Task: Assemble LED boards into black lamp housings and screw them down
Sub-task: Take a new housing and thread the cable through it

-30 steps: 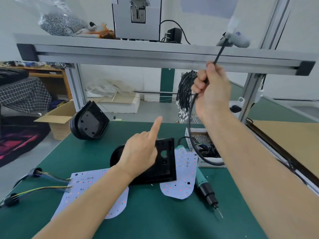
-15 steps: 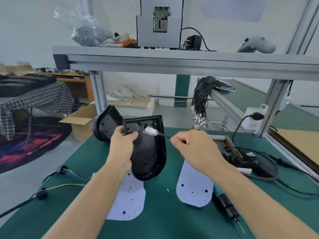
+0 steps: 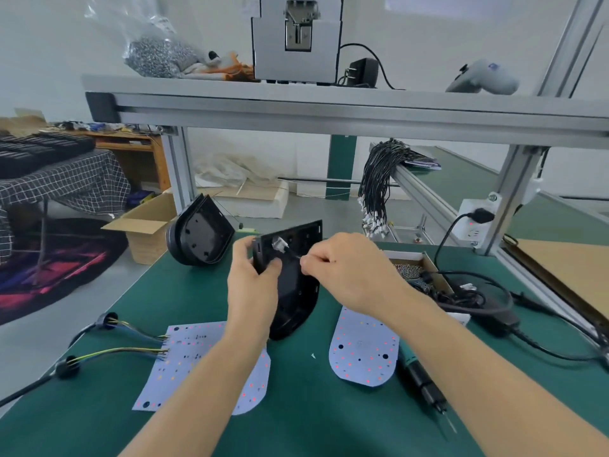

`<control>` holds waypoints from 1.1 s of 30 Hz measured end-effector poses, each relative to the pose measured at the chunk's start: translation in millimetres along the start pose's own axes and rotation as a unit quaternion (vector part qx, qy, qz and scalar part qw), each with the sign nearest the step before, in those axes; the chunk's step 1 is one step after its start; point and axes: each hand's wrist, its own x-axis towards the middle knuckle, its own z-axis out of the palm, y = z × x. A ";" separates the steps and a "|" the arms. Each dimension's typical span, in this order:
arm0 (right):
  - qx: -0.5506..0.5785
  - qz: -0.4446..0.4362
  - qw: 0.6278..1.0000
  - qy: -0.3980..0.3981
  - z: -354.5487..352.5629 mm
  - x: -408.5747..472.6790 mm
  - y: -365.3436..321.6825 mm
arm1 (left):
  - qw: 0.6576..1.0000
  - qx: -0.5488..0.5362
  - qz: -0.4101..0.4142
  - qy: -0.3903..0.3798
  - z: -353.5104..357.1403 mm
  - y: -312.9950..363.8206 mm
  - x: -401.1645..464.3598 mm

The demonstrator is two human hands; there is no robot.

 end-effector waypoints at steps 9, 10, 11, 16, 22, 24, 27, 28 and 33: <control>0.144 0.078 0.986 -0.029 -23.2 13.1 -10.7 | 0.999 -0.045 0.024 0.009 5.2 3.7 -2.1; 0.155 0.085 0.984 -0.032 -23.7 13.0 -9.8 | 0.998 -0.060 0.022 0.005 5.9 4.3 -4.4; 0.160 0.089 0.982 -0.044 -24.1 12.5 -8.6 | 0.997 -0.072 0.022 0.008 6.8 4.8 -6.6; 0.179 0.147 0.969 -0.083 -25.1 12.5 5.1 | 0.988 -0.147 0.008 0.038 7.0 7.3 -3.1; 0.200 0.064 0.976 -0.049 -11.8 6.9 -0.9 | 0.987 -0.149 -0.049 -0.019 9.3 1.0 -5.1; 0.170 0.063 0.982 -0.046 -10.0 7.4 3.7 | 0.980 -0.183 -0.075 -0.029 7.9 -0.3 -6.2; 0.052 0.095 0.993 -0.042 -5.1 8.4 9.2 | 0.976 -0.204 -0.054 -0.051 9.7 1.7 -7.0; 0.035 0.105 0.993 -0.035 -3.6 10.0 9.5 | 0.978 -0.196 -0.043 -0.059 11.8 2.3 -7.7; -0.003 0.095 0.995 0.030 6.7 19.1 2.5 | 0.983 -0.151 0.002 -0.108 23.4 6.2 -11.7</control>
